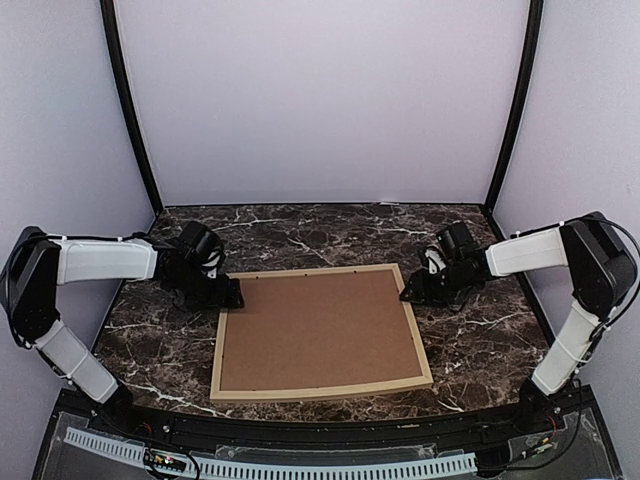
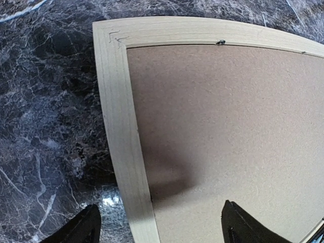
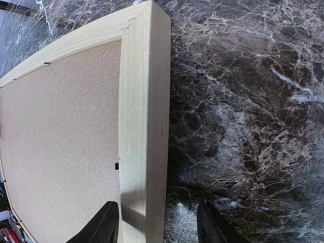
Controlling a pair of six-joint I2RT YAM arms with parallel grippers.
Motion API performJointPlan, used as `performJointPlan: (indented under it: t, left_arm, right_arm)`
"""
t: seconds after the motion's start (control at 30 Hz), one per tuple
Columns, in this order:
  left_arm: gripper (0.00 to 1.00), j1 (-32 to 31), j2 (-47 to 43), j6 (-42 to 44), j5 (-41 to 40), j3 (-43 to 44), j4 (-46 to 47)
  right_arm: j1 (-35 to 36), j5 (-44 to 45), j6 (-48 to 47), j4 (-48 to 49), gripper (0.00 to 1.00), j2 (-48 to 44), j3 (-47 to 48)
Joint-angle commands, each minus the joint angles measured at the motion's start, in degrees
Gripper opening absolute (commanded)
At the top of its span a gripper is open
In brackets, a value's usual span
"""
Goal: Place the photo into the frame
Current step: Press the fastener onto the backboard.
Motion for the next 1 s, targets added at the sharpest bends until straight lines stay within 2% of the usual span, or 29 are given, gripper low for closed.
performJointPlan:
  t: [0.0, 0.23, 0.33, 0.7, 0.97]
  left_arm:
    - [0.83, 2.81, -1.09, 0.78, 5.93, -1.68, 3.57]
    - [0.75, 6.36, -2.42, 1.48, 7.09, -3.6, 4.07]
    - [0.72, 7.69, -3.01, 2.5, 4.15, -2.99, 1.36]
    - [0.71, 8.41, -1.37, 4.41, -1.73, -0.95, -2.88]
    - [0.7, 8.37, 0.52, 4.59, -0.1, -1.65, -1.55]
  right_arm:
    - [0.35, 2.5, -1.05, -1.6, 0.53, 0.87, 2.03]
    - [0.33, 1.54, -0.99, -0.96, 0.53, 1.58, 1.96]
    - [0.37, 1.3, -1.01, -0.76, 0.52, 1.82, 1.88]
    - [0.37, 1.0, -1.24, -0.22, 0.52, 2.57, 1.44]
    - [0.37, 0.7, -1.04, 0.35, 0.52, 2.95, 0.92]
